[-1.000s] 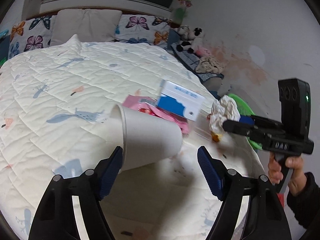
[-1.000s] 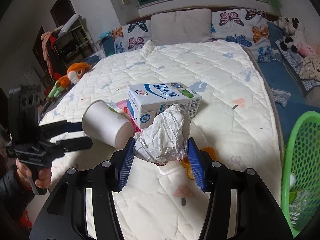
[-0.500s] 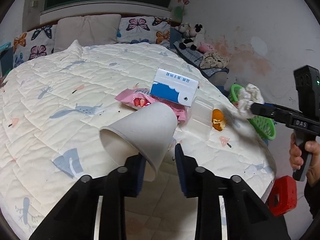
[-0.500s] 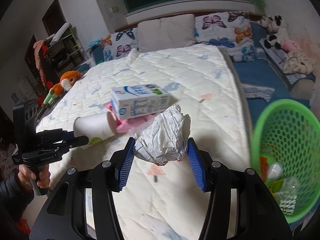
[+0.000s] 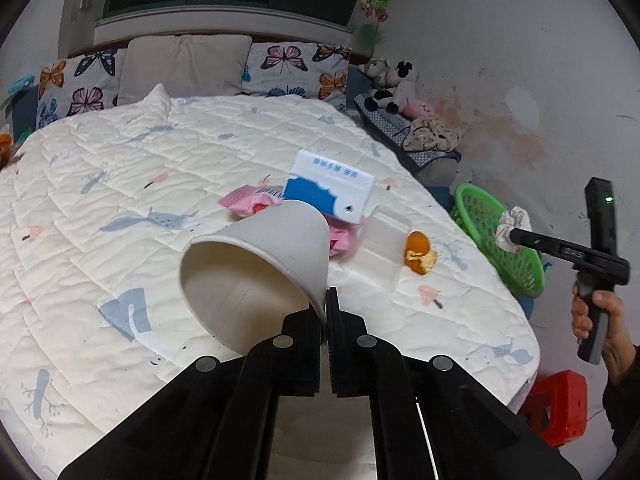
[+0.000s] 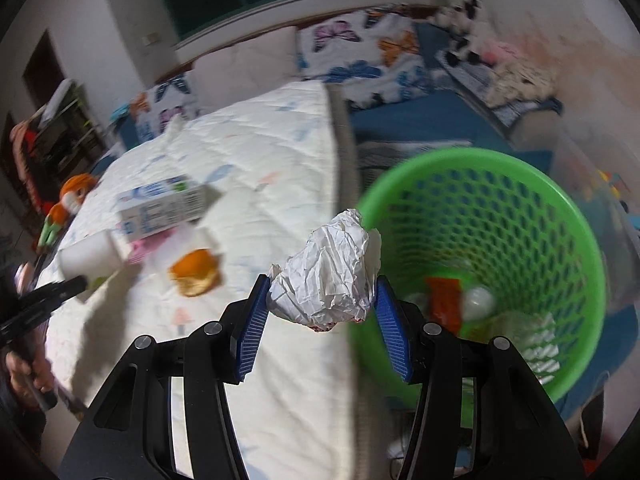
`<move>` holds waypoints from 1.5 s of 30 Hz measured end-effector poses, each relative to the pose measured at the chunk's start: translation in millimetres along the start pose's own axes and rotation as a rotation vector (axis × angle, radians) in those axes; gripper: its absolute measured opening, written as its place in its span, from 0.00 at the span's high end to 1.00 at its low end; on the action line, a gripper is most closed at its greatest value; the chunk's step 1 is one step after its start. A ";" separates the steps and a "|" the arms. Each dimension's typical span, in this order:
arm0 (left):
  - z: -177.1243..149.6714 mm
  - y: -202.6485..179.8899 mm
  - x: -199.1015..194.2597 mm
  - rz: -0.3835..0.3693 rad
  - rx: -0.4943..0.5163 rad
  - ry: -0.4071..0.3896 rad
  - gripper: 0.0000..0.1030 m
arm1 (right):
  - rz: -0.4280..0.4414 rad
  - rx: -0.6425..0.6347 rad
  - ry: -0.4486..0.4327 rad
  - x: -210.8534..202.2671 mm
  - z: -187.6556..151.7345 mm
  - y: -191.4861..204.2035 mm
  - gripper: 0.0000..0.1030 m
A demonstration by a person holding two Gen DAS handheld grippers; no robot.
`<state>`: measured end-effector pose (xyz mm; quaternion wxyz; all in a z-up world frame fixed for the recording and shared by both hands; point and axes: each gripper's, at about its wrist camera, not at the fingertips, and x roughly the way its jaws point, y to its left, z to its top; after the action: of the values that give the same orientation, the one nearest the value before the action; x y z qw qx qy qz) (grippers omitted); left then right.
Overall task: Collect trash
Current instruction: 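Drop the tissue into the basket with the right gripper while the left gripper carries the paper cup, then open the left gripper to drop the white paper cup into the basket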
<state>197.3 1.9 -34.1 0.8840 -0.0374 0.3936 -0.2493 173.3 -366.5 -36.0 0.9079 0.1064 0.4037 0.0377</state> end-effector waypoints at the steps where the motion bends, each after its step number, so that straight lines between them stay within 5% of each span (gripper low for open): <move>1: 0.3 -2.6 -2.2 -0.004 0.003 -0.004 0.97 | -0.014 0.016 0.003 0.6 -0.9 -8.6 0.47; 15: 23.3 -78.3 -1.8 -0.119 0.098 -0.029 0.96 | -0.072 0.138 0.007 -9.7 -14.3 -71.6 0.37; 33: 50.3 -223.6 92.3 -0.270 0.248 0.090 0.96 | -0.086 0.159 -0.034 -61.8 -43.1 -107.0 0.36; 45: 33.7 -278.3 138.6 -0.234 0.352 0.169 0.96 | -0.085 0.179 -0.020 -67.9 -62.4 -122.0 0.36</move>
<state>185.3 -310.6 -31.8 0.8060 0.0928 0.4096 -0.4171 79.3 -485.7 -54.7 0.8994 0.1701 0.4008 -0.0383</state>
